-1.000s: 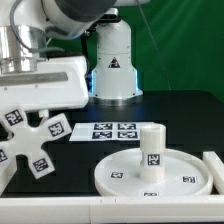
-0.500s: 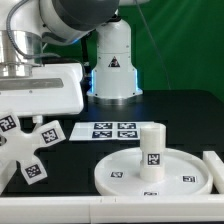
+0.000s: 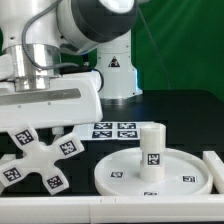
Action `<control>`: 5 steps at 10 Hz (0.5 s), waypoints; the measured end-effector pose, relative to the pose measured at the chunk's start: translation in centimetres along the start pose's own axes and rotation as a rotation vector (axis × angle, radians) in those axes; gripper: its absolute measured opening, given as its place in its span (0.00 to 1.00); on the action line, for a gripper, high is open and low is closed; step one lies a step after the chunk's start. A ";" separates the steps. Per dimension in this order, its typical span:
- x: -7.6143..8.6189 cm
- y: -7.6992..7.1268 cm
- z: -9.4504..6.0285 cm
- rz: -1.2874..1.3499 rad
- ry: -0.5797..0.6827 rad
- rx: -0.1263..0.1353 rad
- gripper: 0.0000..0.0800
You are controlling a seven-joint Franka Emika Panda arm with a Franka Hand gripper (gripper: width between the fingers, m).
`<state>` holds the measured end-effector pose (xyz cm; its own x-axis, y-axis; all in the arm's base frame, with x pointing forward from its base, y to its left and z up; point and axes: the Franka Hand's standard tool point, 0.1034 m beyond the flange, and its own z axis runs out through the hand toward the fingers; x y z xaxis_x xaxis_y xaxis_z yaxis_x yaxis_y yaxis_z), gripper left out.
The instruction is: Assemble round table
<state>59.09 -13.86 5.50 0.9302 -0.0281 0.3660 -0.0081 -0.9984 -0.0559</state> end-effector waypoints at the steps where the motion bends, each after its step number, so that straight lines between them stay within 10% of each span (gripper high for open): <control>1: 0.0 0.1 0.2 -0.001 0.010 -0.018 0.28; 5: -1.6 1.6 1.0 -0.022 0.052 -0.128 0.28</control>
Offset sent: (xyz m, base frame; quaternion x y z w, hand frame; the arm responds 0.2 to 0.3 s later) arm -0.0183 0.0079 -0.0246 -0.0035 0.0367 -0.0031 0.9993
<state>57.99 -15.38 3.92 0.9105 -0.0053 0.4135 -0.0379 -0.9968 0.0705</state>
